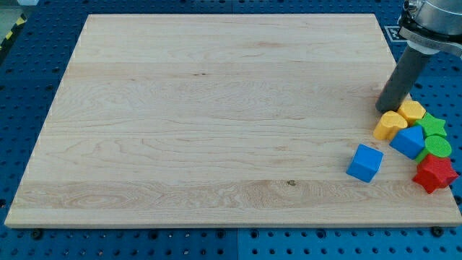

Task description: Touch the top of the red circle

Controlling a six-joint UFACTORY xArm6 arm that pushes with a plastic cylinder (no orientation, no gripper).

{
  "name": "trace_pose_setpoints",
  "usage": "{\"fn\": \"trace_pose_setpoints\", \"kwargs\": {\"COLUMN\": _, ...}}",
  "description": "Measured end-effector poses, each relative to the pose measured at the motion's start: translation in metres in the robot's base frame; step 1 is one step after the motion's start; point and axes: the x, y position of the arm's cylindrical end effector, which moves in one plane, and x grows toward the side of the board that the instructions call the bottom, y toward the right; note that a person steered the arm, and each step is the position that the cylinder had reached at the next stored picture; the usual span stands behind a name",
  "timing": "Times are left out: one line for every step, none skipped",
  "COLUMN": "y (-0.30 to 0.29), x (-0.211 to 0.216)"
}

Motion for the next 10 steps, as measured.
{"fn": "trace_pose_setpoints", "kwargs": {"y": 0.000, "x": 0.000}}
{"fn": "trace_pose_setpoints", "kwargs": {"y": -0.013, "x": -0.002}}
{"fn": "trace_pose_setpoints", "kwargs": {"y": -0.030, "x": -0.016}}
{"fn": "trace_pose_setpoints", "kwargs": {"y": -0.030, "x": -0.016}}
{"fn": "trace_pose_setpoints", "kwargs": {"y": -0.030, "x": -0.032}}
{"fn": "trace_pose_setpoints", "kwargs": {"y": -0.030, "x": -0.060}}
{"fn": "trace_pose_setpoints", "kwargs": {"y": -0.030, "x": -0.065}}
{"fn": "trace_pose_setpoints", "kwargs": {"y": -0.022, "x": -0.066}}
{"fn": "trace_pose_setpoints", "kwargs": {"y": -0.016, "x": -0.059}}
{"fn": "trace_pose_setpoints", "kwargs": {"y": -0.016, "x": -0.050}}
